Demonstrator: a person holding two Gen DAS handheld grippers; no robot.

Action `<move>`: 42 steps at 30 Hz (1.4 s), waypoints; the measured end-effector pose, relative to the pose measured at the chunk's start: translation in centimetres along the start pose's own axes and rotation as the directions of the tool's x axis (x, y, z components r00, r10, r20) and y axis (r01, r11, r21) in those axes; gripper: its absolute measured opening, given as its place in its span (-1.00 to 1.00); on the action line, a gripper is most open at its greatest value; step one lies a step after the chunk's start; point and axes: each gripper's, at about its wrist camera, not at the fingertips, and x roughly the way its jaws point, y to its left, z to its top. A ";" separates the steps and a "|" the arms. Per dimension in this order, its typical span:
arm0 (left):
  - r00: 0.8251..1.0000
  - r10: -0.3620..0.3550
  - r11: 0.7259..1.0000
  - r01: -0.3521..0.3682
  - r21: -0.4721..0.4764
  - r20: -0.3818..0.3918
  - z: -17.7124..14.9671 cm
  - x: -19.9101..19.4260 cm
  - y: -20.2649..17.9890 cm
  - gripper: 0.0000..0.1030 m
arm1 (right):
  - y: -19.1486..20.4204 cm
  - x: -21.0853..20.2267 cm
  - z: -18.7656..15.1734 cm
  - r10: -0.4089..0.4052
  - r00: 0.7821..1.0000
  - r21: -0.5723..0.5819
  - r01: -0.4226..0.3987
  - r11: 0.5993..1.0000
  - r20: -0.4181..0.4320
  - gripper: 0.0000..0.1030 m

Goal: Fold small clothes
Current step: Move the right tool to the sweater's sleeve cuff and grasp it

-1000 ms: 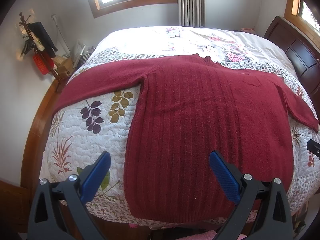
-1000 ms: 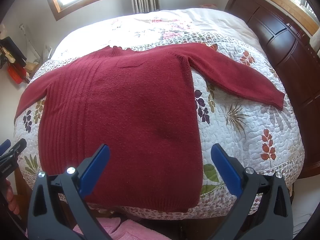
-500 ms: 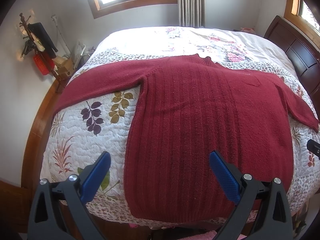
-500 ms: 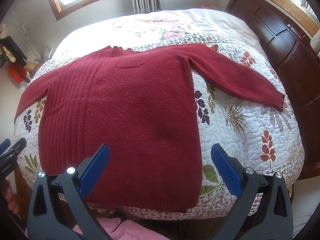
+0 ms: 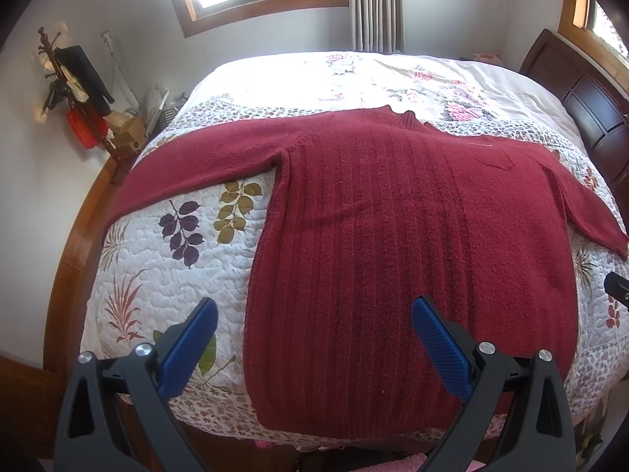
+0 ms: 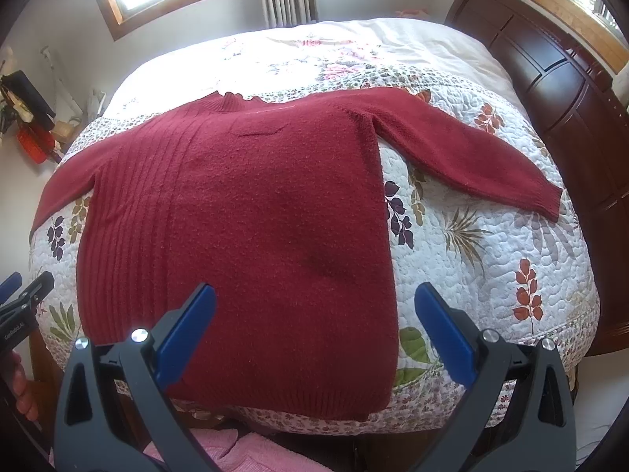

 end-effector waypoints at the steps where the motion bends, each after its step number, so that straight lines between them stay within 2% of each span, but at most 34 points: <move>1: 1.000 0.001 1.000 -0.001 0.001 0.000 0.0 0.0 -0.1 0.93 | 0.0 0.0 0.0 0.000 1.000 0.000 0.000 1.000 -0.001 0.95; 14: 1.000 0.008 1.000 -0.008 0.001 -0.001 0.2 0.2 -0.7 0.93 | -0.8 0.5 0.2 0.007 1.000 0.006 -0.007 1.000 -0.007 0.95; 18: 0.998 -0.059 0.998 0.059 -0.031 -0.014 0.8 0.8 -1.3 0.93 | -4.0 1.3 0.8 0.025 1.000 0.050 -0.025 0.998 -0.013 0.95; 21: 0.997 -0.075 0.996 0.074 -0.039 -0.003 2.1 1.4 -2.9 0.93 | -8.8 2.2 1.9 0.012 1.000 0.134 -0.010 0.991 -0.015 0.95; 25: 0.997 -0.064 0.998 0.064 0.003 0.032 5.1 2.2 -6.9 0.93 | -17.0 3.4 3.8 -0.091 0.996 0.226 0.088 0.970 0.004 0.95; 28: 0.995 -0.074 0.996 0.070 0.050 0.073 7.5 2.7 -11.1 0.93 | -22.9 4.7 5.2 -0.115 0.993 0.291 0.111 0.950 -0.005 0.95; 34: 0.981 -0.161 0.980 0.146 0.135 0.107 11.4 3.8 -20.7 0.93 | -33.7 8.5 6.7 -0.174 0.984 0.363 0.180 0.914 -0.049 0.95; 38: 0.975 -0.194 0.972 0.176 0.156 0.109 12.7 4.5 -24.9 0.93 | -40.4 11.1 7.1 -0.147 0.985 0.427 0.171 0.888 -0.090 0.95; 42: 0.974 -0.206 0.969 0.190 0.160 0.096 13.2 5.2 -27.4 0.93 | -44.6 13.7 7.4 -0.080 0.989 0.455 0.130 0.881 -0.128 0.93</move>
